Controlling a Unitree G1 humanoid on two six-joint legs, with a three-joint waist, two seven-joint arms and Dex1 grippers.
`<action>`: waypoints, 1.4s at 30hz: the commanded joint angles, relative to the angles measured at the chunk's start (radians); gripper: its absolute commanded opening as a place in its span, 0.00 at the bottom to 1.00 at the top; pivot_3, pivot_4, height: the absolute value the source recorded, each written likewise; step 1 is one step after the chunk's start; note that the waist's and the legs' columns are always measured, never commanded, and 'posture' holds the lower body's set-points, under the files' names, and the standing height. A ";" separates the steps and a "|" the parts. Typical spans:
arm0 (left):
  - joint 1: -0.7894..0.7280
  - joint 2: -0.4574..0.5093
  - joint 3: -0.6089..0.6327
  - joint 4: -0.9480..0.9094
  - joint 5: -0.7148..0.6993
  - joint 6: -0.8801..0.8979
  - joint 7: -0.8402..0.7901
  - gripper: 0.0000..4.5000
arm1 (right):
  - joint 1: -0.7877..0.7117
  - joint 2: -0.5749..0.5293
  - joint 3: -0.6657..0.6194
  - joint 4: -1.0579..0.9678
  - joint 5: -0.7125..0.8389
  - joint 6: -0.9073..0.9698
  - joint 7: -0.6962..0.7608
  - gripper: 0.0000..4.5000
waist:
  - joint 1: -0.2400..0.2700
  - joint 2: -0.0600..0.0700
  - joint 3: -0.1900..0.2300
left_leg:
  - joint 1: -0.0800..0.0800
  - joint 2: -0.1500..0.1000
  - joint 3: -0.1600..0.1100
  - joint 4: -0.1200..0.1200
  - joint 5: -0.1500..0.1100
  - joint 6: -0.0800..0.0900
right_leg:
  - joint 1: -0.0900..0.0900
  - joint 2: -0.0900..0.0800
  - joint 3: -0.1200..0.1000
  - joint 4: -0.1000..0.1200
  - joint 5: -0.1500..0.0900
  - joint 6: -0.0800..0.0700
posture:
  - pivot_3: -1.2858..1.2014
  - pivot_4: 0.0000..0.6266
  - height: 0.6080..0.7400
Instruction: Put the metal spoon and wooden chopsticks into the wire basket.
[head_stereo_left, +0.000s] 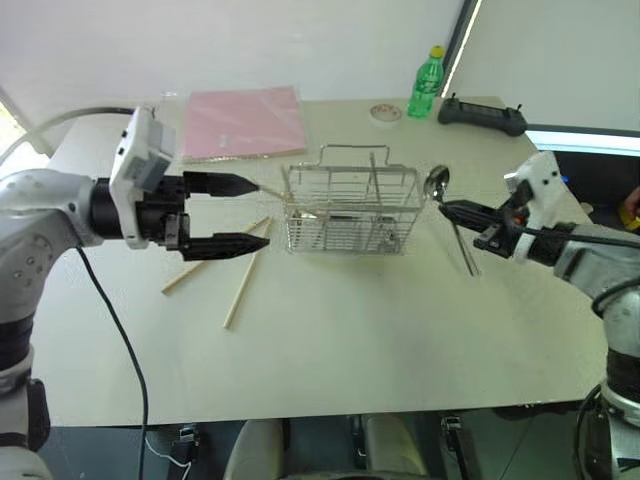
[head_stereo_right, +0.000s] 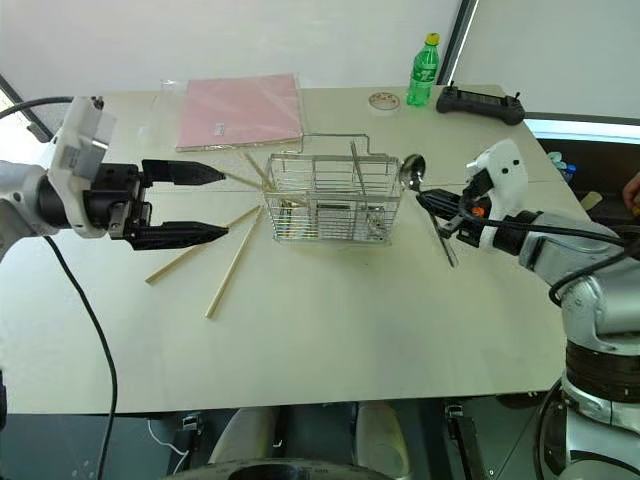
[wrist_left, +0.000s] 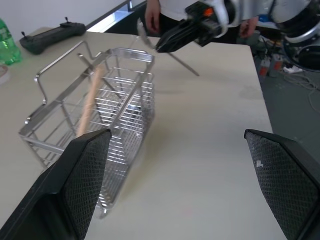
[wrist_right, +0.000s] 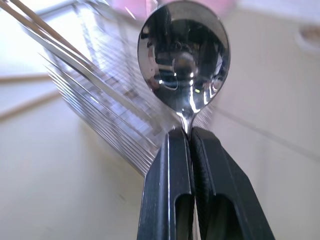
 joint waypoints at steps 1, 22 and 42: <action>-0.040 -0.006 -0.002 0.013 0.015 -0.023 -0.010 1.00 | -0.118 0.015 -0.092 -0.031 0.125 0.043 -0.069 0.01 | -0.004 0.000 0.000 | 0.000 0.000 0.000 0.000 0.000 0.000 | 0.000 0.000 0.000 0.000 0.000 0.000 | 0.52 0.24 0.86; -0.091 -0.034 0.007 0.059 0.066 -0.050 -0.004 1.00 | -0.314 0.279 0.100 0.169 0.012 -0.244 -0.316 0.01 | -0.001 0.000 0.000 | -0.001 0.000 0.000 -0.001 0.000 0.000 | -0.002 0.001 0.000 0.000 0.000 -0.001 | 0.52 0.24 0.86; -0.123 -0.015 -0.002 0.113 0.098 -0.066 -0.013 1.00 | -0.205 0.310 0.085 0.165 -0.025 -0.328 -0.375 0.98 | -0.002 0.001 0.001 | 0.000 0.001 0.000 -0.002 0.000 0.000 | -0.003 0.002 0.001 0.002 0.000 -0.001 | 0.52 0.24 0.86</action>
